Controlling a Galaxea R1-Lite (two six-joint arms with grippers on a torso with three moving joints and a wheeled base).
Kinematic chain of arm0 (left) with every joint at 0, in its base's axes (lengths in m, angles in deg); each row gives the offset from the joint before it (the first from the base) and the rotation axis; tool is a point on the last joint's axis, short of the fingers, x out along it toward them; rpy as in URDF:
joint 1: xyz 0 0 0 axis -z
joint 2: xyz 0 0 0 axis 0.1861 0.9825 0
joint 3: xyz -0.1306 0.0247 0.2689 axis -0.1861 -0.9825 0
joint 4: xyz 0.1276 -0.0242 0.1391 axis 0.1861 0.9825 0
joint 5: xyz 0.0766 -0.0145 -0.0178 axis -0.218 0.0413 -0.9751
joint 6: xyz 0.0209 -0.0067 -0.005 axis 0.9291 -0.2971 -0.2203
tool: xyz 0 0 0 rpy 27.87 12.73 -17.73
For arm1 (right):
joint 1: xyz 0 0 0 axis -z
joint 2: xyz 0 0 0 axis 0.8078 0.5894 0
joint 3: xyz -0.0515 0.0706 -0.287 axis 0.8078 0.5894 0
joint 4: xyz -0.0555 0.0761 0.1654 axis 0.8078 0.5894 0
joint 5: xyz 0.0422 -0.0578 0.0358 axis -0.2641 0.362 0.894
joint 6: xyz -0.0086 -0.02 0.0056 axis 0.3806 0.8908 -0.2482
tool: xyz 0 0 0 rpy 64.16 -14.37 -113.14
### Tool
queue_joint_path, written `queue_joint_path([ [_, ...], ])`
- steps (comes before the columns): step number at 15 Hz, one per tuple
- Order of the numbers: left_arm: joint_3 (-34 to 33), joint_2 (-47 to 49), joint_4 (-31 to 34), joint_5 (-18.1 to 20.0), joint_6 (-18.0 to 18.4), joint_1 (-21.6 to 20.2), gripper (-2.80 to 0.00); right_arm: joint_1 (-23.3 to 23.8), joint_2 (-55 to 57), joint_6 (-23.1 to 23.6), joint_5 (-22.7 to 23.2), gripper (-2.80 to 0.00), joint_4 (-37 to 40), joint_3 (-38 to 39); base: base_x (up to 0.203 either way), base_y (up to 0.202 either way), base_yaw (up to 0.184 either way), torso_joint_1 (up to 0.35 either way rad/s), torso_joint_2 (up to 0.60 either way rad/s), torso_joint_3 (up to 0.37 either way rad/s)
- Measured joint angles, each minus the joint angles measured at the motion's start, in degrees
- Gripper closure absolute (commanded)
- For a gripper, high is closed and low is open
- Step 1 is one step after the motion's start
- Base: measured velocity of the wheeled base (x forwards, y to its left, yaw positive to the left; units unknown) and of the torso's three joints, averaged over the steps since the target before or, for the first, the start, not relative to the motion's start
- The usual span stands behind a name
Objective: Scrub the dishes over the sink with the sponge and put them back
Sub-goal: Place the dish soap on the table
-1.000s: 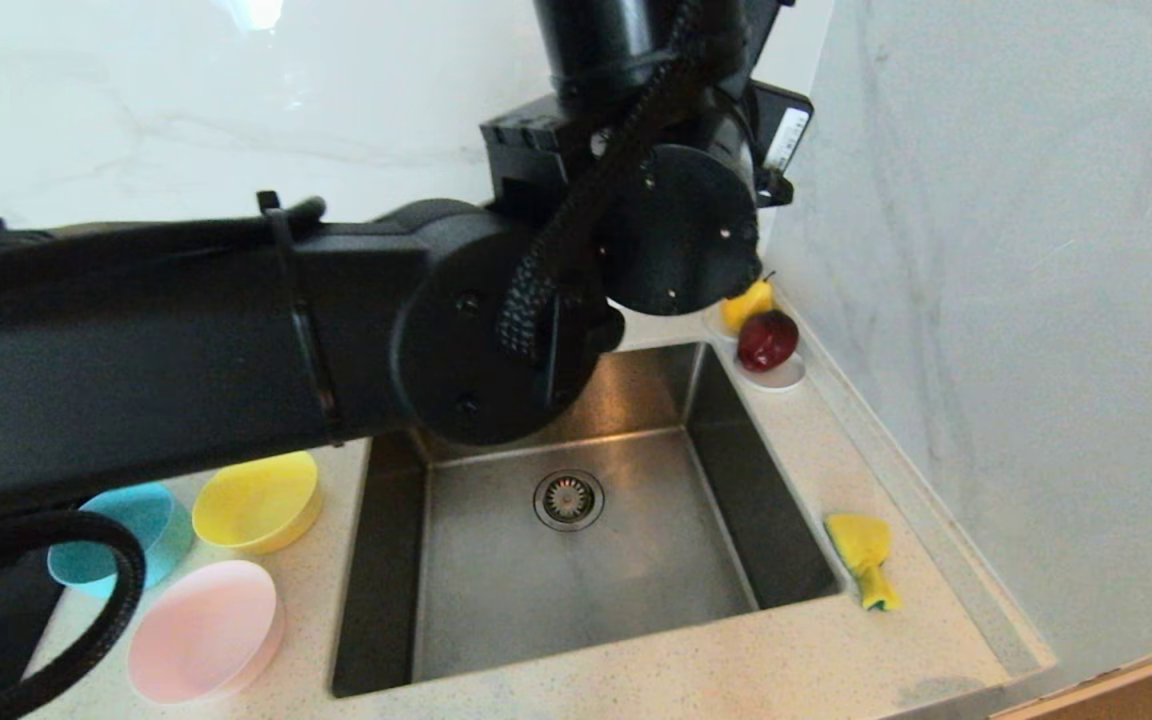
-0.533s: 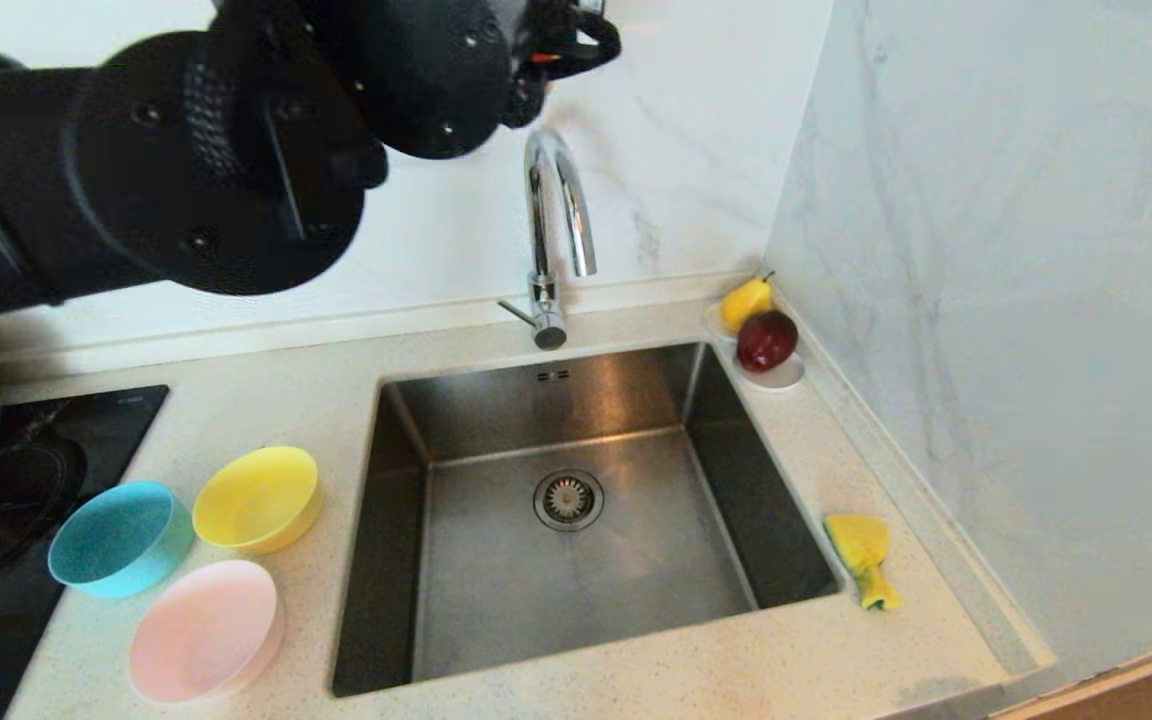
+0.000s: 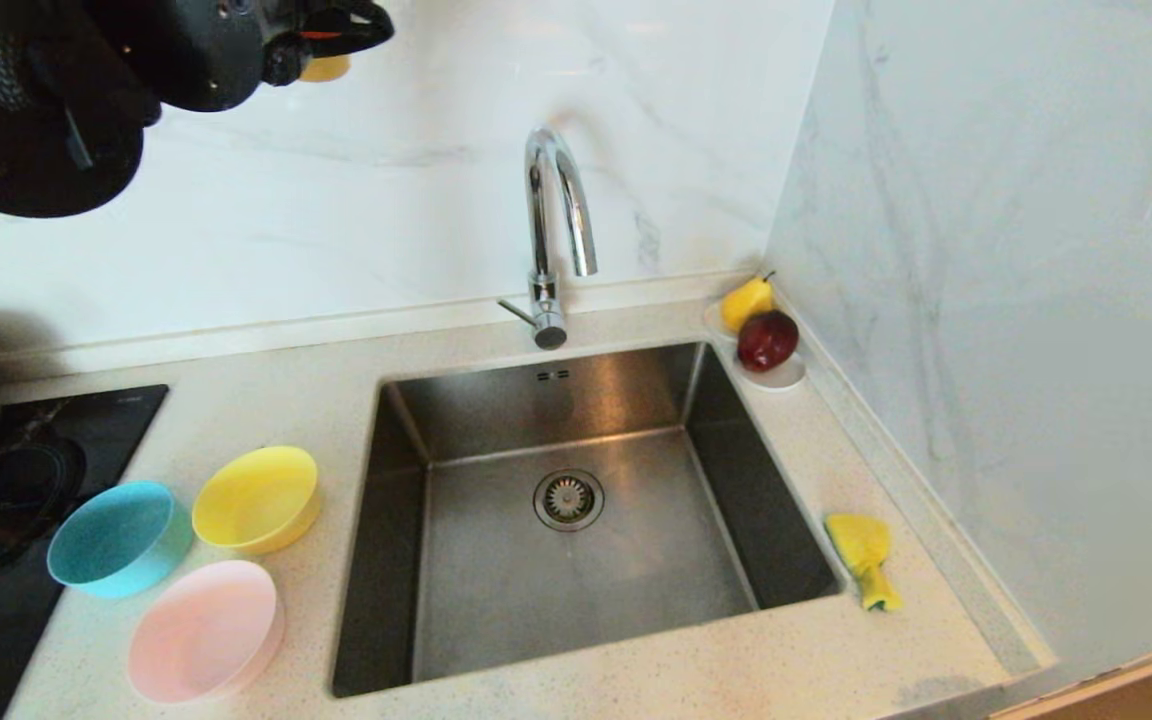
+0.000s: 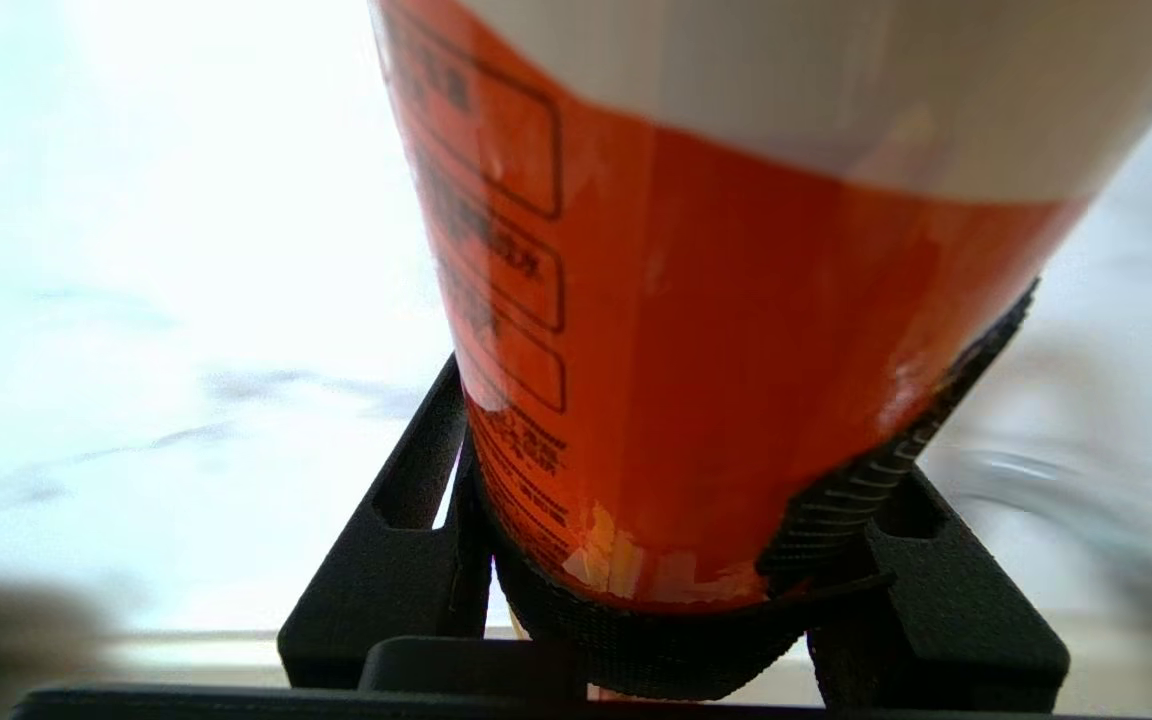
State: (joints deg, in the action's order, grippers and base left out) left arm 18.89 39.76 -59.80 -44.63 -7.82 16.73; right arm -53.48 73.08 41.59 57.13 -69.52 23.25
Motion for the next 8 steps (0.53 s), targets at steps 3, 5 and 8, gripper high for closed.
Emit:
queue_joint_path([
  [3, -1.3, -1.4, 4.4, 1.5, -6.0, -8.4, 0.0, 0.0, 0.0, 0.0, 0.0, 0.0, 0.0, 0.0, 0.0, 0.0, 0.0, 0.0, 0.0, 0.0],
  [5, -3.3, -2.2, 4.9, 4.1, -8.6, -14.8, 0.0, 0.0, 0.0, 0.0, 0.0, 0.0, 0.0, 0.0, 0.0, 0.0, 0.0, 0.0, 0.0, 0.0],
  [8, -6.4, -2.9, 5.2, 5.0, -12.9, -23.2, 0.0, 0.0, 0.0, 0.0, 0.0, 0.0, 0.0, 0.0, 0.0, 0.0, 0.0, 0.0, 0.0, 0.0],
])
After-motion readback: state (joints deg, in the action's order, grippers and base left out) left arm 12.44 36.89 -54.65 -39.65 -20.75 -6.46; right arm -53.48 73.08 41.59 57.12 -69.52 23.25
